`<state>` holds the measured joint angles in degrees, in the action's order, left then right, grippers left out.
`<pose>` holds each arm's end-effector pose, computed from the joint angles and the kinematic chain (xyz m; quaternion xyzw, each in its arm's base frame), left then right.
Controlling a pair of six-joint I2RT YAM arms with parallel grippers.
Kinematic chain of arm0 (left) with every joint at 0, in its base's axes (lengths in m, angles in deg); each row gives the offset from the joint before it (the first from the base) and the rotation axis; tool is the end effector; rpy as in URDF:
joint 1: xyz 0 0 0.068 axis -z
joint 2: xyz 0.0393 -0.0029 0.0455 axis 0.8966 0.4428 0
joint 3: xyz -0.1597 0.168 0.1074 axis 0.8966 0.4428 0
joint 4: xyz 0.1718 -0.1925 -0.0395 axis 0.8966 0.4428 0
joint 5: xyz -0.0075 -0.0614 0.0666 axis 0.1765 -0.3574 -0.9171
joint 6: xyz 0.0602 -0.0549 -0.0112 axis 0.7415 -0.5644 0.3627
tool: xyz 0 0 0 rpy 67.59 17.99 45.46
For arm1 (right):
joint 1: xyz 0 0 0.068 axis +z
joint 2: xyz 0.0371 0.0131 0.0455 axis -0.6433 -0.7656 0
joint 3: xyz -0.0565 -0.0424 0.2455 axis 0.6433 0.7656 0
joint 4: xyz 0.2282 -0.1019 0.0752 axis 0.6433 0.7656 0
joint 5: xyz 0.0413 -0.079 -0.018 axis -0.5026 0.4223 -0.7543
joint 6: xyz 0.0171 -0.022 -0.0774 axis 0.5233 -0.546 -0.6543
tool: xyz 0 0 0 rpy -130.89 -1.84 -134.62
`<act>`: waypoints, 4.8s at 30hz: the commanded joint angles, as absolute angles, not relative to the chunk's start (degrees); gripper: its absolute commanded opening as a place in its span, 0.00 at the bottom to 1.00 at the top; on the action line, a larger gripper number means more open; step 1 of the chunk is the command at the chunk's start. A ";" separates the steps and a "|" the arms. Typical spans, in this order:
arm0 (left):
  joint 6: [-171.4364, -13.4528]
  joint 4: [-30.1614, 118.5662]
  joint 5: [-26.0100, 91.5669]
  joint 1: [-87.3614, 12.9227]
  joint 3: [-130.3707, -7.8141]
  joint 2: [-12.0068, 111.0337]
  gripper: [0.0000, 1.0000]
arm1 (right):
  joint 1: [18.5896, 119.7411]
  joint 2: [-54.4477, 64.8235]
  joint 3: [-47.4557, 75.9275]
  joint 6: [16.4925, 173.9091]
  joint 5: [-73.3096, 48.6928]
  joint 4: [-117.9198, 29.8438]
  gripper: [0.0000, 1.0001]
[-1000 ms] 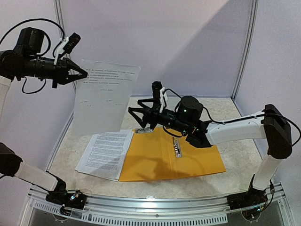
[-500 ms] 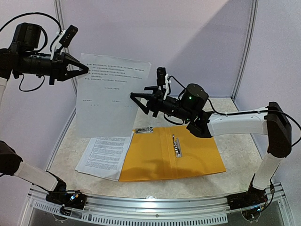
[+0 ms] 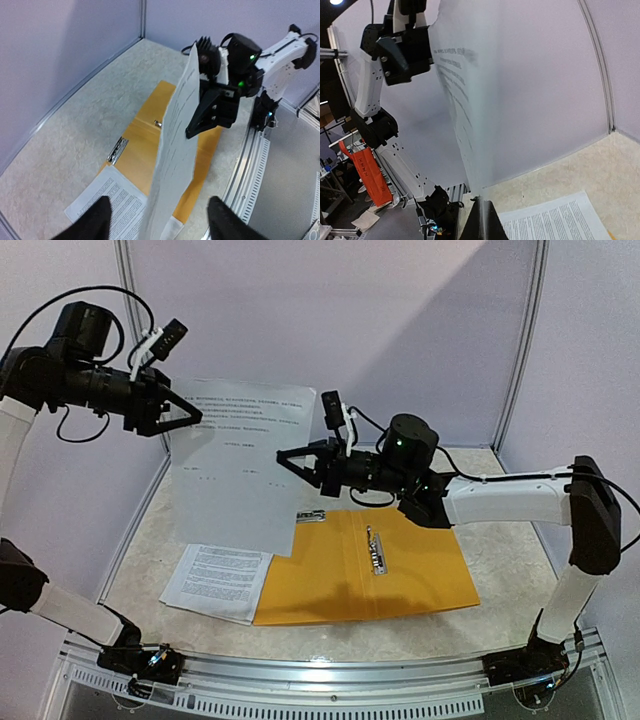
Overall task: Put the files into the folder
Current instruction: Pass from the left arm to the right, then place the file in the spring clip on the folder.
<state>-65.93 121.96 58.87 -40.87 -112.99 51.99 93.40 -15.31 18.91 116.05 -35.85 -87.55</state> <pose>0.1954 -0.1261 0.4714 0.4011 0.7682 -0.2934 0.4035 0.2344 0.3772 0.3104 -0.3384 0.5425 0.6155 0.4608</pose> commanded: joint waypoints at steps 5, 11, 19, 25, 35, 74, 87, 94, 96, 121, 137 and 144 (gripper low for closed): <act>-64.47 117.50 37.07 -41.14 -95.72 52.17 1.00 | 79.97 -2.76 12.91 114.07 -37.48 -23.95 0.00; -62.67 110.70 33.22 -40.89 -80.93 54.62 1.00 | 65.01 3.48 16.21 105.52 -43.04 5.44 0.00; -60.00 105.80 32.42 -40.35 -71.40 60.43 0.99 | 52.55 4.31 15.72 93.96 -38.85 22.41 0.00; -57.68 101.66 26.95 -40.50 -65.52 64.52 0.99 | 49.50 -2.94 14.73 89.48 -35.94 22.54 0.00; -57.15 96.49 23.06 -40.53 -60.65 69.93 0.98 | 46.39 -17.55 8.92 83.86 -31.30 19.34 0.00; -57.86 96.17 22.39 -40.54 -61.97 71.10 0.97 | 47.36 -23.99 16.50 86.03 -45.20 2.79 0.00; -57.40 96.60 22.18 -40.54 -61.92 70.52 0.97 | 47.70 -23.70 15.42 87.05 -40.23 3.85 0.48; -57.13 97.12 22.32 -40.53 -62.31 70.37 0.97 | 47.66 -23.60 14.16 88.12 -36.96 4.47 0.99; -57.02 97.24 22.27 -40.57 -62.36 70.23 0.97 | 47.68 -23.60 13.82 89.37 -34.98 5.19 0.99; -57.74 102.56 29.21 -52.29 -68.96 68.59 0.96 | 74.09 -1.91 7.39 94.36 19.35 -6.61 0.99; -63.66 99.24 38.89 -61.52 -74.34 81.39 0.80 | 85.91 -16.54 3.14 116.58 -12.50 -47.27 0.91; -63.78 98.14 40.86 -61.39 -75.35 82.54 0.70 | 88.66 -38.03 -8.48 139.86 -14.36 -53.57 0.77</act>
<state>-63.41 99.54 38.28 -61.17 -74.29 81.52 87.28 -29.08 -3.51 123.37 -11.50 -48.36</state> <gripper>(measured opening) 0.710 0.791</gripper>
